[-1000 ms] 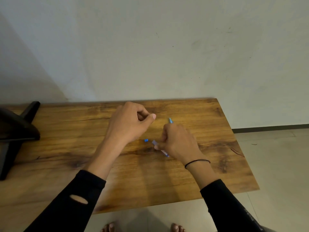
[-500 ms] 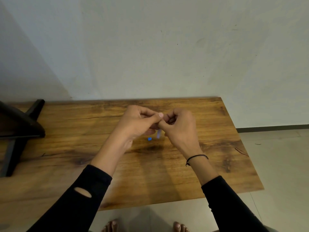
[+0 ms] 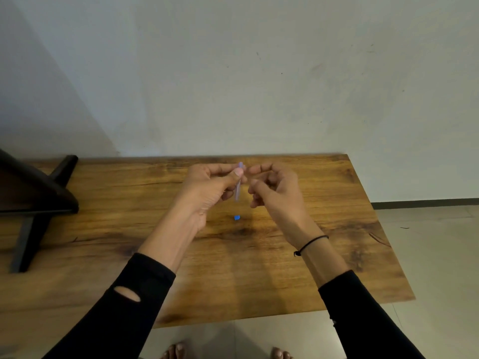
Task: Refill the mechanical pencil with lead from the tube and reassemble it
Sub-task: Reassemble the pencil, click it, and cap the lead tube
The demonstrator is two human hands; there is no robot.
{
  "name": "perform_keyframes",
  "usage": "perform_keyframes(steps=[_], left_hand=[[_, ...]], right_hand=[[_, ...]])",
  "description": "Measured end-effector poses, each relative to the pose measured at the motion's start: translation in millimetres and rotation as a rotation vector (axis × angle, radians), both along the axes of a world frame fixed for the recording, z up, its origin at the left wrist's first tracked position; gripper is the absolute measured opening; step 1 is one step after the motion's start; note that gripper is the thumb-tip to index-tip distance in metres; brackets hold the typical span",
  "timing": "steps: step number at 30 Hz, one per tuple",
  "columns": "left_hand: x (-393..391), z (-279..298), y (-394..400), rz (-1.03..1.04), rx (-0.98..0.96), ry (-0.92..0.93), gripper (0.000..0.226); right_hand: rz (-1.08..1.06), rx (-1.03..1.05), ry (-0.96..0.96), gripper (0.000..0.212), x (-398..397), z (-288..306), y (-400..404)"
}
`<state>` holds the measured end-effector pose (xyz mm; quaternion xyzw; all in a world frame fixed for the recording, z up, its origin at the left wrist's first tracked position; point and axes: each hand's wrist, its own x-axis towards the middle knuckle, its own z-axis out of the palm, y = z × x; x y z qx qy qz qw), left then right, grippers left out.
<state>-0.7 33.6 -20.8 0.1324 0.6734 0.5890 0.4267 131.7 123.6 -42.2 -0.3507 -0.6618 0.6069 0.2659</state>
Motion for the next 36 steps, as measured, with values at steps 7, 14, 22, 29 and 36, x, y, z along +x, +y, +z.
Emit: perform_keyframes(steps=[7, 14, 22, 29, 36], left_hand=[[-12.8, -1.6, 0.3, 0.101, 0.067, 0.008, 0.013], [-9.6, -0.8, -1.9, 0.033, 0.02, 0.048, 0.024], [14.8, -5.7, 0.9, -0.147, 0.063, 0.142, 0.022], [18.9, -8.6, 2.1, -0.18, 0.063, 0.295, 0.022], [19.8, -7.4, 2.0, -0.17, 0.065, 0.276, 0.019]], right_hand=[[0.442, 0.711, -0.588, 0.019, -3.5, -32.0, -23.5], [0.09, 0.455, -0.261, 0.021, -2.5, -14.4, -1.9], [-0.118, 0.168, 0.143, 0.009, 9.2, 15.0, 12.9], [-0.067, 0.214, 0.063, 0.01, 14.5, 17.6, 16.5], [-0.037, 0.207, 0.041, 0.009, 17.7, 15.1, 20.3]])
